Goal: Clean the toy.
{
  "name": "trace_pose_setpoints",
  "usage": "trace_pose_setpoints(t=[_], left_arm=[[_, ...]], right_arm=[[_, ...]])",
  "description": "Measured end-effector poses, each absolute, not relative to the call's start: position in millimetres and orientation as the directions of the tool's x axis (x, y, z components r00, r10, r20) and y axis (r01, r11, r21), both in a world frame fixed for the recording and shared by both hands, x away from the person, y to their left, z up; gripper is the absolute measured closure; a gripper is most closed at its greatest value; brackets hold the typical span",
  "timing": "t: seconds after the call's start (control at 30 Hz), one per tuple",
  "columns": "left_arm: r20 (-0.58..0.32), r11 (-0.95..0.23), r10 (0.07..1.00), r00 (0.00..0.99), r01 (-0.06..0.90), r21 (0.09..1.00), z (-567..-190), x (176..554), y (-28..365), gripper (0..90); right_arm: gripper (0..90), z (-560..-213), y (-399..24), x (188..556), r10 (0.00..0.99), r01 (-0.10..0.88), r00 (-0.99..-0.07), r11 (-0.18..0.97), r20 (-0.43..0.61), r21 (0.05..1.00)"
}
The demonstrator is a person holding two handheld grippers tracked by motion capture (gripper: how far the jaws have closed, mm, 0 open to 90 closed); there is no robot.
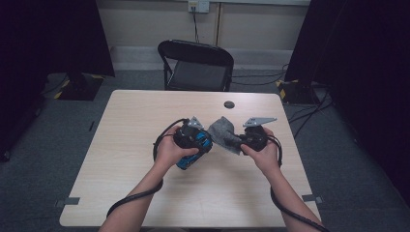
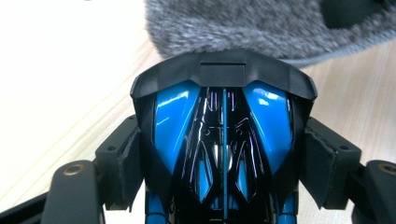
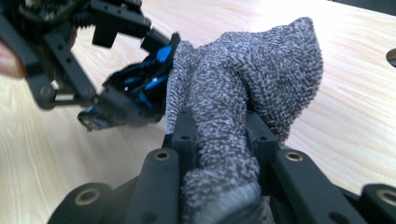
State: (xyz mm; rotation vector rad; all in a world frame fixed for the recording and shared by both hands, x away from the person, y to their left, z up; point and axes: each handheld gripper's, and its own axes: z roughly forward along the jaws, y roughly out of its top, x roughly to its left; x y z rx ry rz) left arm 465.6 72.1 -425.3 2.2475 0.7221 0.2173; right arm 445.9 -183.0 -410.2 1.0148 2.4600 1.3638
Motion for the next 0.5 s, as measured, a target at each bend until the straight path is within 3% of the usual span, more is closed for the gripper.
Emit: trace_pose_setpoints(t=[0.5], left_arm=[[-0.038, -0.535, 0.626, 0.779, 0.464, 0.706, -425.8, 476.1, 90.5, 25.4]], right_arm=[[70.8, -412.7, -173.6, 430.3, 0.575, 0.447, -0.802, 0.395, 0.163, 0.802]])
